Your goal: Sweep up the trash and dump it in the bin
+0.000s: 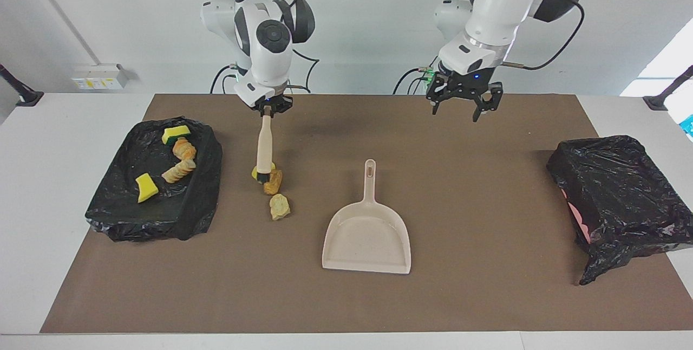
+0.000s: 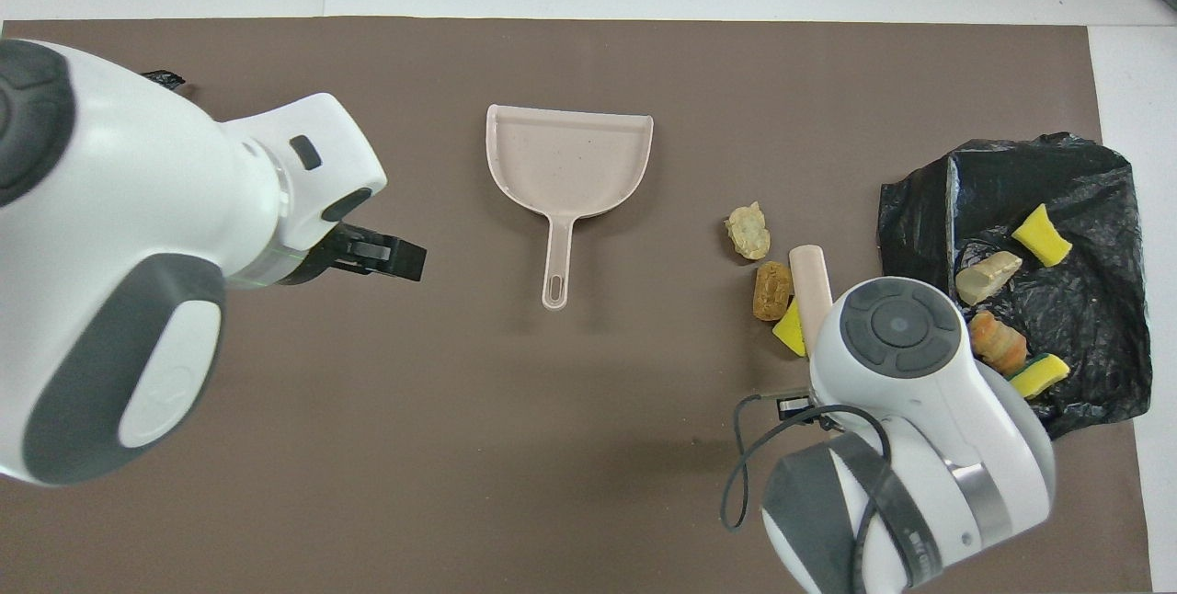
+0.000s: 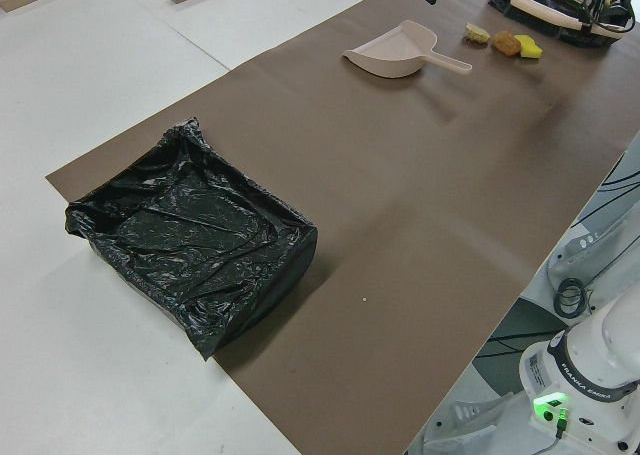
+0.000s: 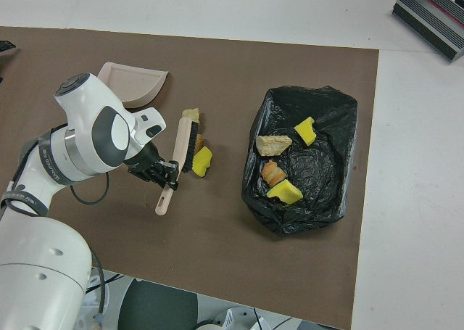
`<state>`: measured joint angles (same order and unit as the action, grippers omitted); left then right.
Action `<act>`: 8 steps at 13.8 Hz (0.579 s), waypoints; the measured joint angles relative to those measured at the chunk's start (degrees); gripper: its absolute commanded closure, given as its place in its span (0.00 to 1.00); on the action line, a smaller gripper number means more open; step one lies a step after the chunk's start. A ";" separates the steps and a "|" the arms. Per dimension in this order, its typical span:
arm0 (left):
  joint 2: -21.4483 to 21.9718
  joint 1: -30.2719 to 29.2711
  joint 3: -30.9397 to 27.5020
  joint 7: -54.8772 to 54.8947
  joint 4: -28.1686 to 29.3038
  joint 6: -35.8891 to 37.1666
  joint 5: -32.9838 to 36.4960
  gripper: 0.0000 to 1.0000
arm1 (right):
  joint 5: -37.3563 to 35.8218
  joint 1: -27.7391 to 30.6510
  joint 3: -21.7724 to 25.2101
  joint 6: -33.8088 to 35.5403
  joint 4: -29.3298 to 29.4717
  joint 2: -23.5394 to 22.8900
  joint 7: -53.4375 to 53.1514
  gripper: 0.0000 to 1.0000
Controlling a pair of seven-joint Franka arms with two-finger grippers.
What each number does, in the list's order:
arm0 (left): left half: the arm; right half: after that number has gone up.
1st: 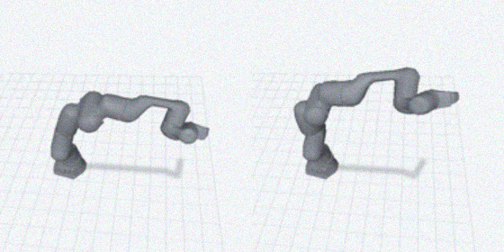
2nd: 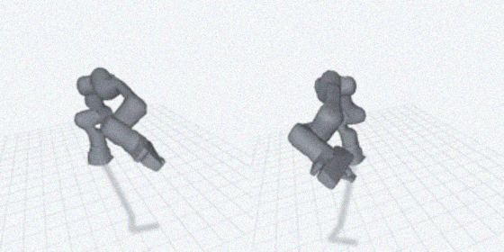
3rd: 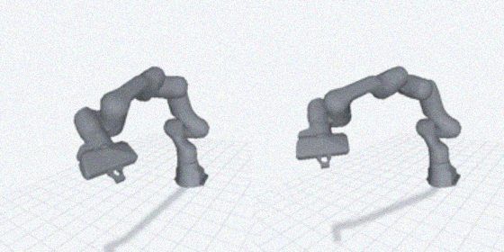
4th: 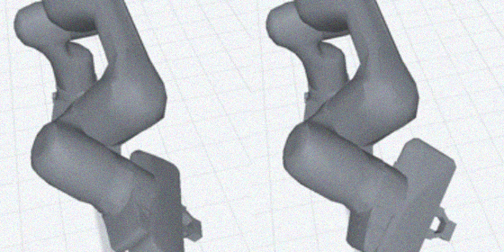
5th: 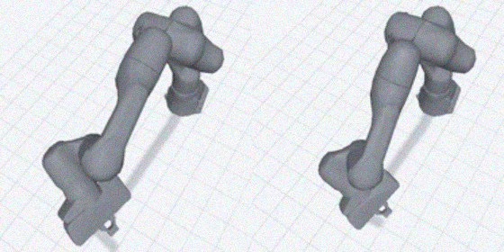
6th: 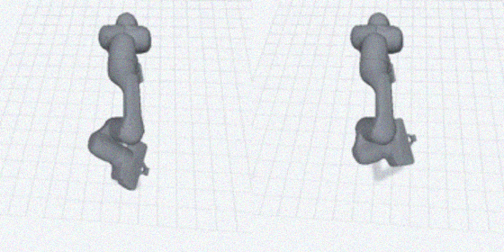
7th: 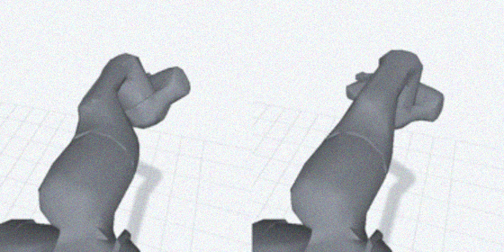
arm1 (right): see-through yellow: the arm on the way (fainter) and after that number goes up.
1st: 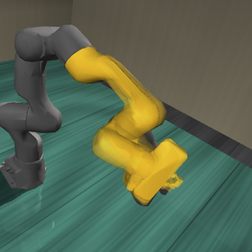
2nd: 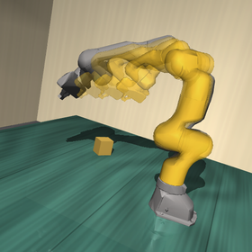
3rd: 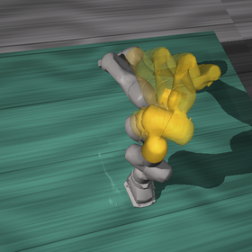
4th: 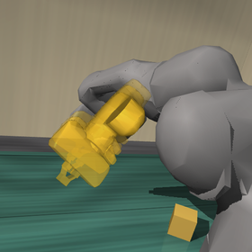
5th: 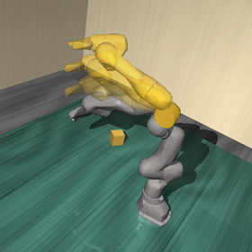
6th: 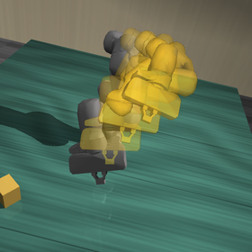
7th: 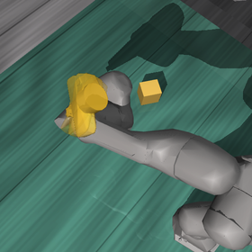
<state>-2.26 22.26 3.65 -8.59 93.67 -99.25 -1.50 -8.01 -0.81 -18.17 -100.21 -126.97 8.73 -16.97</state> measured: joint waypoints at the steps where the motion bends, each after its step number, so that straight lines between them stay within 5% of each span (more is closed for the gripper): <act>1: -1.34 1.25 -0.02 -0.85 0.16 -1.20 0.00 0.00 | -1.75 1.53 0.01 0.00 -0.16 -0.27 1.76 1.00; 8: -17.12 10.28 -0.11 -14.15 -0.22 -15.25 0.40 0.00 | -5.64 5.39 -0.13 -3.14 -0.52 -6.82 4.89 1.00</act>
<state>-19.38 32.54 3.53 -22.74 93.44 -114.50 -1.10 -13.65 4.57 -18.30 -103.34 -127.49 1.91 -12.08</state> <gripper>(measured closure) 0.000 0.731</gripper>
